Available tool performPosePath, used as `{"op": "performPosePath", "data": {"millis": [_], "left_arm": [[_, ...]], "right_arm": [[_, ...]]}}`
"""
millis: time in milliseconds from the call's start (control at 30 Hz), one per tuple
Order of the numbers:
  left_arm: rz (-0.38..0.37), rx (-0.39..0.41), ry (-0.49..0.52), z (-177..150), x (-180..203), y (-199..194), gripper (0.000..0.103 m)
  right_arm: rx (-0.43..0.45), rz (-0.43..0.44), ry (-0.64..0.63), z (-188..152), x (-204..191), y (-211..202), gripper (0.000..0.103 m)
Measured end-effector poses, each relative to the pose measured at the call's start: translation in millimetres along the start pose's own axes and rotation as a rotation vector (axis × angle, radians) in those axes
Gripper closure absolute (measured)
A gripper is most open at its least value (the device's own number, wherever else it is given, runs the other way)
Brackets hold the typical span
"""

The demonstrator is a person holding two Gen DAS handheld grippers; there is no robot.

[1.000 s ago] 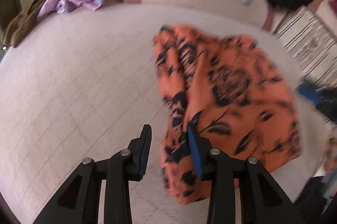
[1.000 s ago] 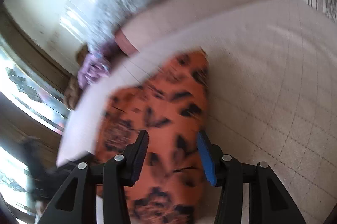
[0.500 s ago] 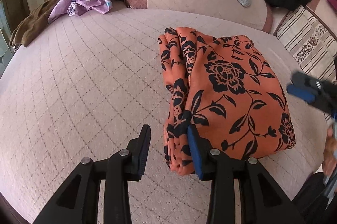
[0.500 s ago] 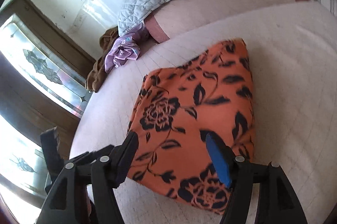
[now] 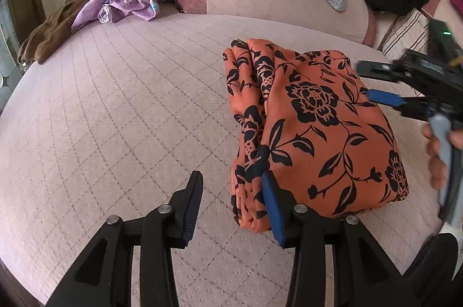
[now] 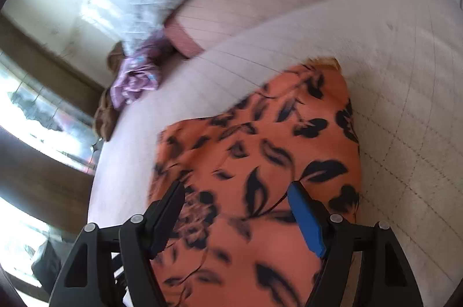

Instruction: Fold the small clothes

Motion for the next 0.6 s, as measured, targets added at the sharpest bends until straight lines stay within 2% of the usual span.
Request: {"op": "performPosePath", "data": {"millis": [67, 200, 300, 500, 600], "left_arm": [[0.006, 0.009, 0.002, -3.9, 2.4, -6.8, 0.058], [0.031, 0.057, -0.007, -16.7, 8.9, -28.5, 0.03], [0.074, 0.092, 0.0, -25.7, 16.8, -42.7, 0.019], [0.137, 0.1, -0.004, -31.6, 31.1, -60.4, 0.018], [0.175, 0.115, 0.001, -32.4, 38.7, -71.1, 0.018]], "right_arm": [[0.03, -0.016, -0.049, -13.0, -8.9, -17.2, 0.026], [0.082, -0.083, -0.121, -54.0, -19.6, -52.7, 0.025], [0.115, -0.156, -0.144, -89.6, -17.3, -73.5, 0.02], [0.093, -0.339, -0.171, -145.2, -5.6, -90.8, 0.016], [0.125, -0.37, -0.179, -156.7, -8.3, -108.5, 0.015]]}}
Point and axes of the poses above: each gripper's, at about its wrist camera, not at the fingertips, and y roughly the way its jaws point, x to its right, z to its top, the point moved 5 cm from there along y, roughly the way its jaws point, and after that the axes turned 4 degrees about -z, right-handed, at the moved point
